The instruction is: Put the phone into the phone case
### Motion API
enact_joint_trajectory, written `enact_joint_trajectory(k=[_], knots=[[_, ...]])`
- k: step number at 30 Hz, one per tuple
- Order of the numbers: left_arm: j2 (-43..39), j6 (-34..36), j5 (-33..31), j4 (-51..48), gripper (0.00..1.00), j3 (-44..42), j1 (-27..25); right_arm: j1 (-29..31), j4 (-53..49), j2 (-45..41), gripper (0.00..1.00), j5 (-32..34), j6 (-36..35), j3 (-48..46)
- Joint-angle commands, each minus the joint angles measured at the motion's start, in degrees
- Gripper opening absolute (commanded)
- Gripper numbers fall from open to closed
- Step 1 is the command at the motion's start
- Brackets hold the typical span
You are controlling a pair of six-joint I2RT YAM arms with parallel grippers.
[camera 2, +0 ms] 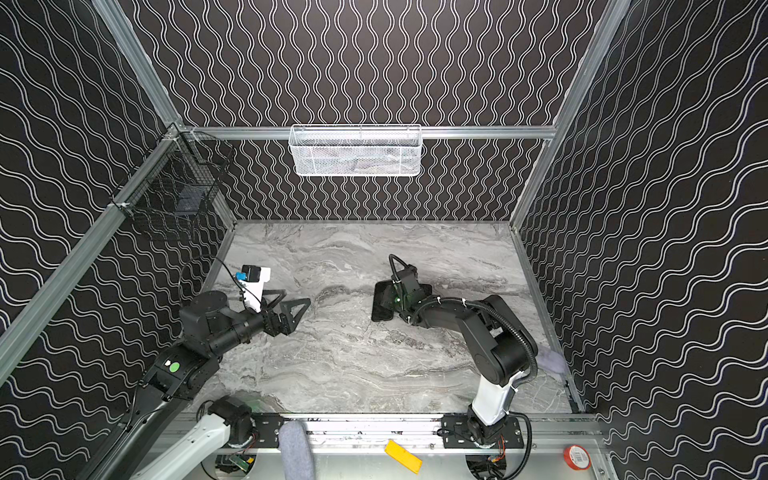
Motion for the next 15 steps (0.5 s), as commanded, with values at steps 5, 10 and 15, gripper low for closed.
enact_joint_trajectory(k=[5, 10, 15], knots=[[0.59, -0.57, -17.40, -2.31, 0.98, -0.97, 0.10, 0.10, -6.58, -3.86, 0.63, 7.66, -3.78, 2.01], [1.57, -1.57, -33.44, -4.59, 0.98, -1.20, 0.10, 0.05, -10.98, -11.21, 0.68, 13.94, -9.65, 3.49], [2.04, 6.13, -45.66, 9.46, 0.98, -9.41, 0.19, -3.56, -10.59, -23.82, 0.73, 25.56, -22.57, 2.64]])
